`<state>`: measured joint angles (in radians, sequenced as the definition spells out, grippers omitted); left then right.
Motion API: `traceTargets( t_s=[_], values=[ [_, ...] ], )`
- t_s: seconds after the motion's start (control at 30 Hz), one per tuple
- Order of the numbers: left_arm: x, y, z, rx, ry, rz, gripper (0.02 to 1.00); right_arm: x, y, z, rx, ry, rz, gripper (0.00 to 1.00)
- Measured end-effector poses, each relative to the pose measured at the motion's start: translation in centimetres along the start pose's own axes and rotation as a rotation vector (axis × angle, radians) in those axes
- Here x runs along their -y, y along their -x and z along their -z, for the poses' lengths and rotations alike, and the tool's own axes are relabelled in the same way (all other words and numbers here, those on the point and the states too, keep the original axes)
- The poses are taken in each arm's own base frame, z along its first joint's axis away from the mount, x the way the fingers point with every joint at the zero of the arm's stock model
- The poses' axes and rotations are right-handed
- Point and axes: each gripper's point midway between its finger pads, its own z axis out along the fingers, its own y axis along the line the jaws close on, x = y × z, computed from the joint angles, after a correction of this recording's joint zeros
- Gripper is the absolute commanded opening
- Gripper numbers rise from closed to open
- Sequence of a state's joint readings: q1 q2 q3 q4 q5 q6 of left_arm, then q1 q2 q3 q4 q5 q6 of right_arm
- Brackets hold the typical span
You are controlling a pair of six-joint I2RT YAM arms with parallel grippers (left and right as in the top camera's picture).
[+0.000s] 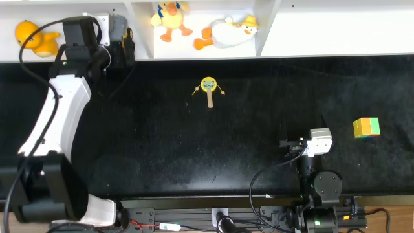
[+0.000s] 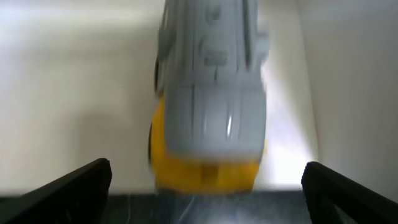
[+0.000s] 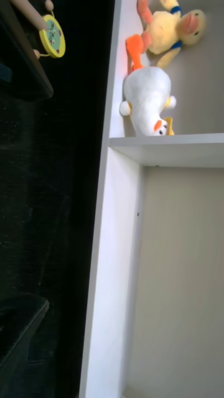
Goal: Store Toys
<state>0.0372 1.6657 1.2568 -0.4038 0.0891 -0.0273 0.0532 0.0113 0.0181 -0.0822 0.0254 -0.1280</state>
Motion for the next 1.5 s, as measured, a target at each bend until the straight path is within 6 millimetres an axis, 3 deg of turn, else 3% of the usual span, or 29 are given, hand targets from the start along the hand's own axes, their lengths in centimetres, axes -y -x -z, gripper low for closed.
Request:
traceTargets(
  t_s=[0.07,0.2,0.23,0.3,0.5,0.6,0.83,1.0,1.5],
  values=[
    [-0.5,-1.4,1.3,-0.005,0.019,0.007,0.998,0.0,0.0,0.0,0.000,0.000,0.000,0.996],
    [-2.3,-5.7,6.1,0.009,0.100,0.025,0.998,0.0,0.0,0.0,0.001,0.000,0.000,0.996],
    [-2.8,-8.7,8.5,-0.007,0.143,0.028,0.998,0.0,0.0,0.0,-0.001,0.000,0.000,0.996],
    [-2.8,-11.6,11.7,0.089,0.192,0.003,0.998,0.0,0.0,0.0,-0.001,0.000,0.000,0.996],
    [-0.3,-11.4,16.8,0.536,0.113,-0.053,0.998,0.0,0.0,0.0,0.001,0.000,0.000,0.996],
    [1.0,-12.9,16.3,0.611,0.047,-0.085,0.998,0.0,0.0,0.0,0.000,0.000,0.000,0.996],
    [1.6,-17.0,13.2,0.635,-0.008,-0.104,0.998,0.0,0.0,0.0,0.001,0.000,0.000,0.993],
    [1.9,-15.9,14.7,0.721,-0.021,-0.107,0.998,0.0,0.0,0.0,0.000,0.000,0.000,0.993],
    [1.8,-15.8,14.8,0.724,-0.003,-0.138,0.998,0.0,0.0,0.0,0.000,0.000,0.000,0.996]
  ],
)
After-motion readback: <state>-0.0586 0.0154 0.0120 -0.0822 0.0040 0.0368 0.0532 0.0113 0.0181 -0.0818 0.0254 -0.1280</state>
